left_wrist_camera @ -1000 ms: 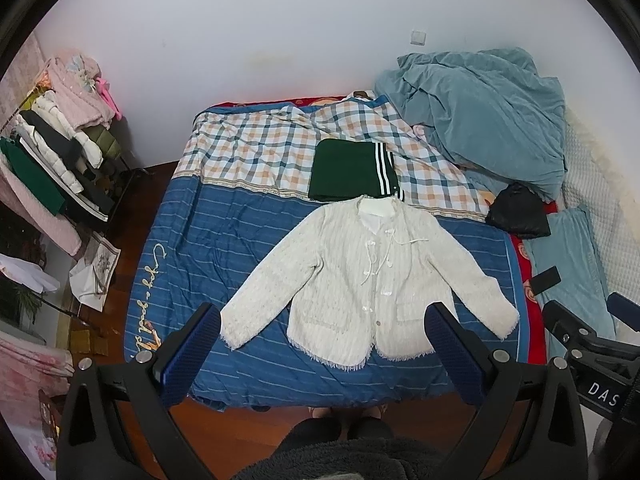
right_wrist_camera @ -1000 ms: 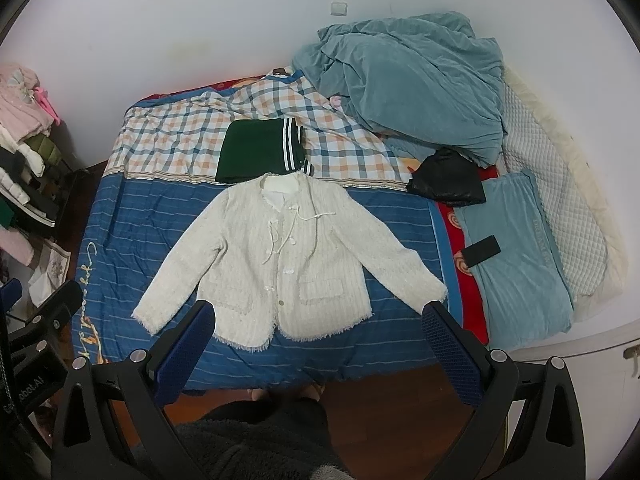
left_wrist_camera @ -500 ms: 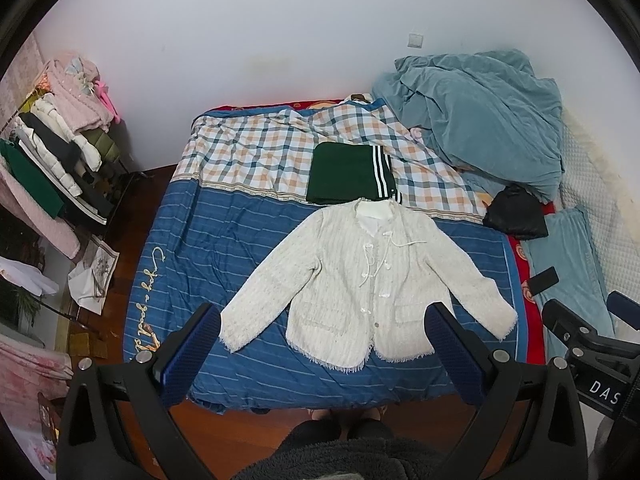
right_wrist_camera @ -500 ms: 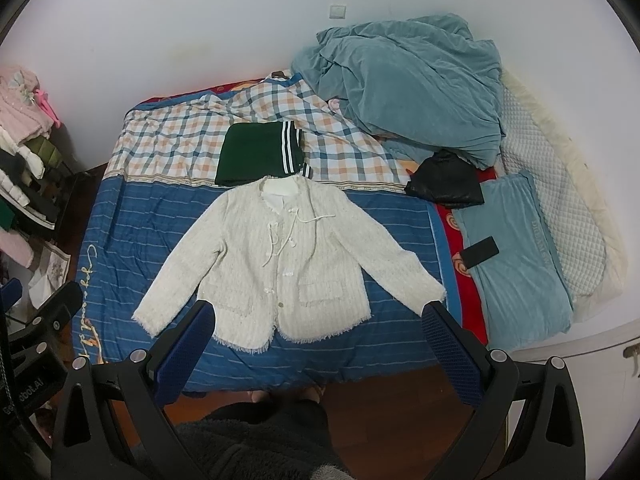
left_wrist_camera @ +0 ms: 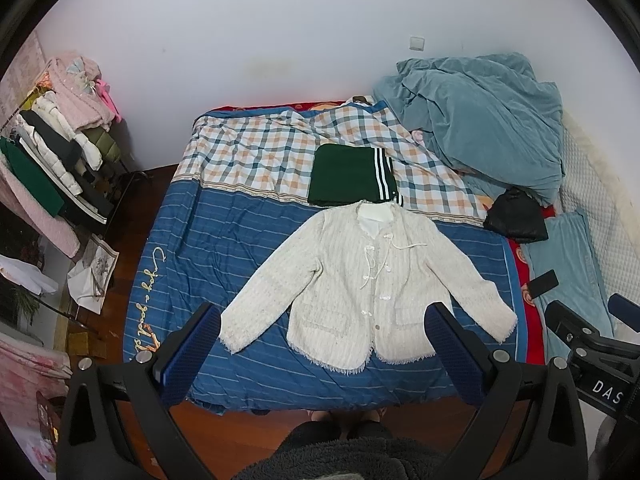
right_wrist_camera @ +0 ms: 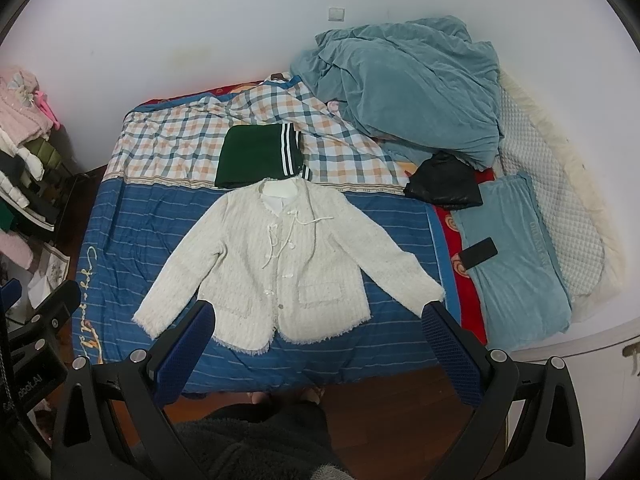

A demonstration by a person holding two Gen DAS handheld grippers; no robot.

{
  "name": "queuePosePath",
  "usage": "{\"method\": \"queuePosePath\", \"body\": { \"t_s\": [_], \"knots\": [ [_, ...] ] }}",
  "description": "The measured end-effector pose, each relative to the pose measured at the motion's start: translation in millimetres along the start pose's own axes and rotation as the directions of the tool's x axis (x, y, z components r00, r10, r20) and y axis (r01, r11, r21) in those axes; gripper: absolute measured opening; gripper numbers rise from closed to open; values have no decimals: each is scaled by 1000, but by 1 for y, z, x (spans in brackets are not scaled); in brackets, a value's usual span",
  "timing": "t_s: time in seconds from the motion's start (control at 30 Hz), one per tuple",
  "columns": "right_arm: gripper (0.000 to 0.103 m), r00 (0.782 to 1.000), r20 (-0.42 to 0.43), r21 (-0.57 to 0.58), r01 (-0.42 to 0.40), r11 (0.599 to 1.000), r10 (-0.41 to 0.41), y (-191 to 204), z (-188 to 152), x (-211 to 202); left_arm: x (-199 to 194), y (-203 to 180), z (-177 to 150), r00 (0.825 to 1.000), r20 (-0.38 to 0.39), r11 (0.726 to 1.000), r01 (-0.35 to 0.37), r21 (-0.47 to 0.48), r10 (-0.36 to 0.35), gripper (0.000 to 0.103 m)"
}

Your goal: Fold large clothes

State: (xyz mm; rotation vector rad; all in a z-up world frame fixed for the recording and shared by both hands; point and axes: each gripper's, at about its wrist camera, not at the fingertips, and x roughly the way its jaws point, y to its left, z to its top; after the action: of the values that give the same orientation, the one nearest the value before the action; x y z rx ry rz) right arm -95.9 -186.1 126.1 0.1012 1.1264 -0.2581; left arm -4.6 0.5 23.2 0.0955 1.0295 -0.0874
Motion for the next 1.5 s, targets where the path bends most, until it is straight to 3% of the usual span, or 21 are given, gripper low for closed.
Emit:
{"method": "queuePosePath", "body": {
  "t_s": [0.17, 0.33, 0.53, 0.6, 0.67, 0.8, 1.03, 1.1, 1.17, 1.2, 1.27, 1.33, 1.4, 1.43, 1.47, 1.5],
  "knots": [
    [103, 1000, -1, 12, 2, 1000, -2, 1, 4, -1, 4, 2, 4, 1000, 8, 1000, -5, 2, 5, 103],
    [103, 1000, 1, 73, -10, 997, 10, 3, 1, 24, 39, 13, 17, 991, 80, 994, -110, 12, 108, 103],
    [101, 998, -39, 303, -39, 952, 53, -37, -12, 117, 129, 23, 21, 978, 83, 980, -195, 24, 193, 103],
    [88, 998, -49, 415, -20, 910, 45, -66, -24, 160, 166, 21, 19, 973, 48, 973, -228, 33, 227, 103],
    [75, 994, -91, 528, -2, 849, 59, -101, -44, 211, 208, 14, 15, 970, 3, 969, -244, 38, 244, 103],
    [75, 982, -132, 713, 0, 702, 134, -165, -98, 308, 278, 0, 1, 955, -67, 957, -286, 53, 289, 103],
    [75, 953, -102, 928, -12, 373, 285, -262, -188, 497, 412, -39, -37, 905, -244, 936, -348, 50, 349, 103],
    [75, 952, -63, 963, -21, 268, 301, -282, -210, 549, 443, -50, -48, 886, -287, 930, -362, 61, 363, 103],
    [75, 950, -13, 990, -31, 136, 312, -305, -232, 595, 479, -61, -58, 865, -341, 927, -370, 67, 370, 103],
    [75, 951, 42, 998, -53, 27, 308, -317, -248, 617, 490, -66, -60, 858, -354, 925, -374, 67, 373, 103],
    [75, 960, 99, 994, -84, -68, 262, -333, -262, 637, 514, -74, -63, 844, -372, 918, -391, 68, 387, 103],
    [75, 975, 117, 989, -96, -117, 191, -350, -269, 657, 531, -83, -62, 837, -376, 912, -405, 65, 398, 103],
    [53, 985, 93, 988, -73, -133, 144, -358, -268, 666, 542, -92, -57, 834, -371, 907, -416, 61, 407, 103],
    [28, 989, 71, 990, -54, -129, 131, -359, -264, 666, 550, -97, -55, 838, -366, 908, -415, 56, 406, 103],
    [11, 993, 55, 993, -43, -110, 109, -360, -260, 665, 554, -100, -53, 840, -360, 908, -416, 54, 406, 103],
    [11, 995, 51, 995, -43, -88, 83, -361, -255, 660, 558, -104, -51, 840, -353, 906, -420, 54, 411, 103]
  ]
}}
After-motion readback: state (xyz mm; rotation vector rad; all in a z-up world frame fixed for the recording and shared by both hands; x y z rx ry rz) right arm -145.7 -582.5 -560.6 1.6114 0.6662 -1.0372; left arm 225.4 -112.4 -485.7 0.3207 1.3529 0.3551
